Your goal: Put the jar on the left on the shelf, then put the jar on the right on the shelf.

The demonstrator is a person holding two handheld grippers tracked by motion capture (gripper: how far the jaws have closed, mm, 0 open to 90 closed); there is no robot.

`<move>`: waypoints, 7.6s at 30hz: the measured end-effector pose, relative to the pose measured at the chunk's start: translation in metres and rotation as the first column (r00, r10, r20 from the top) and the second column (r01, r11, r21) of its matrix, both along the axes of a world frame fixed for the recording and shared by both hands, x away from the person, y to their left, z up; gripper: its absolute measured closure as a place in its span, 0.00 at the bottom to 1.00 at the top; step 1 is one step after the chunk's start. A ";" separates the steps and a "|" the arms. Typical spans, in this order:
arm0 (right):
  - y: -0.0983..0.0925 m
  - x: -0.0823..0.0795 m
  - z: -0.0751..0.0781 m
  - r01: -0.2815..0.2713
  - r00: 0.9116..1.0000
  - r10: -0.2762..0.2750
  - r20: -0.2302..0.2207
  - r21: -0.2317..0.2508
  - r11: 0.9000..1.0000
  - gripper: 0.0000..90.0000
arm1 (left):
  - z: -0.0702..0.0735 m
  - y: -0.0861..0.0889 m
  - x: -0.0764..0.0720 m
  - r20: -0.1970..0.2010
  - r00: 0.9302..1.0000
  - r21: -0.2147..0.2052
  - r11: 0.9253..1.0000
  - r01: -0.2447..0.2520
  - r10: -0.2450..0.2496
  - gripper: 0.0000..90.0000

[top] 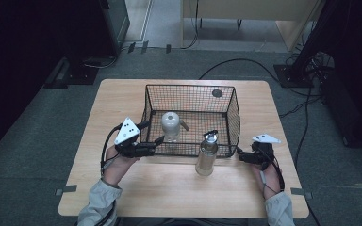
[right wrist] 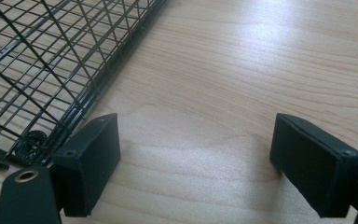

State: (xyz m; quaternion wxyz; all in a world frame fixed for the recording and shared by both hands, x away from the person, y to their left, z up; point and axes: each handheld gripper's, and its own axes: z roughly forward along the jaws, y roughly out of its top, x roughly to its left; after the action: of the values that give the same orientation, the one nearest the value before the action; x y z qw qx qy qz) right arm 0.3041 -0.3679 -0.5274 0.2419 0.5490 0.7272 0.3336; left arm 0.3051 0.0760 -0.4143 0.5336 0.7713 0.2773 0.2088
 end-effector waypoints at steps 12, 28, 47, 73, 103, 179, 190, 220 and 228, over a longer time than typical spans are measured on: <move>0.000 -0.001 0.000 -0.001 1.000 0.001 -0.003 0.001 1.000 0.17 | 0.000 0.012 -0.005 -0.002 1.000 0.010 1.000 0.029 -0.029 0.23; 0.000 -0.001 0.000 -0.002 1.000 0.002 -0.005 0.003 1.000 0.17 | 0.001 0.029 -0.009 -0.028 0.997 0.052 0.996 0.074 -0.073 0.23; 0.001 -0.002 0.000 -0.007 1.000 0.007 -0.003 0.001 1.000 0.17 | -0.013 0.049 -0.006 -0.061 0.991 0.082 0.989 0.121 -0.116 0.23; 0.001 -0.002 0.000 -0.008 1.000 0.008 -0.003 0.001 1.000 0.17 | -0.049 0.050 0.009 -0.127 0.987 0.130 0.985 0.113 -0.096 0.23; 0.001 -0.002 0.000 -0.007 1.000 0.007 -0.003 0.001 1.000 0.17 | -0.086 0.051 0.024 -0.223 0.973 0.157 0.984 0.090 -0.053 0.23; -0.001 0.001 0.001 -0.002 1.000 0.001 0.010 0.053 0.999 0.17 | -0.107 0.054 0.036 -0.249 0.968 0.275 0.961 0.032 0.039 0.20; 0.002 0.002 0.007 -0.003 0.999 0.000 0.052 0.064 0.998 0.19 | -0.107 0.053 0.034 -0.249 0.967 0.276 0.961 0.015 0.057 0.20; 0.003 -0.019 0.029 0.009 0.986 -0.026 0.168 0.103 0.995 0.19 | -0.106 0.058 0.036 -0.268 0.963 0.251 0.967 0.035 0.035 0.20; 0.005 -0.027 0.033 0.004 0.983 -0.022 0.183 0.102 0.995 0.19 | -0.107 0.057 0.035 -0.254 0.967 0.271 0.962 0.039 0.032 0.20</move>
State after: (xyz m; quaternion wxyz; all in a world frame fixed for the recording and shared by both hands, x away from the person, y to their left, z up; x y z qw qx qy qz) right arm 0.2775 -0.3625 -0.4944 0.2823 0.5320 0.6803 0.4176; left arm 0.3400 0.1327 -0.5209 0.3817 0.8586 0.3109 0.1428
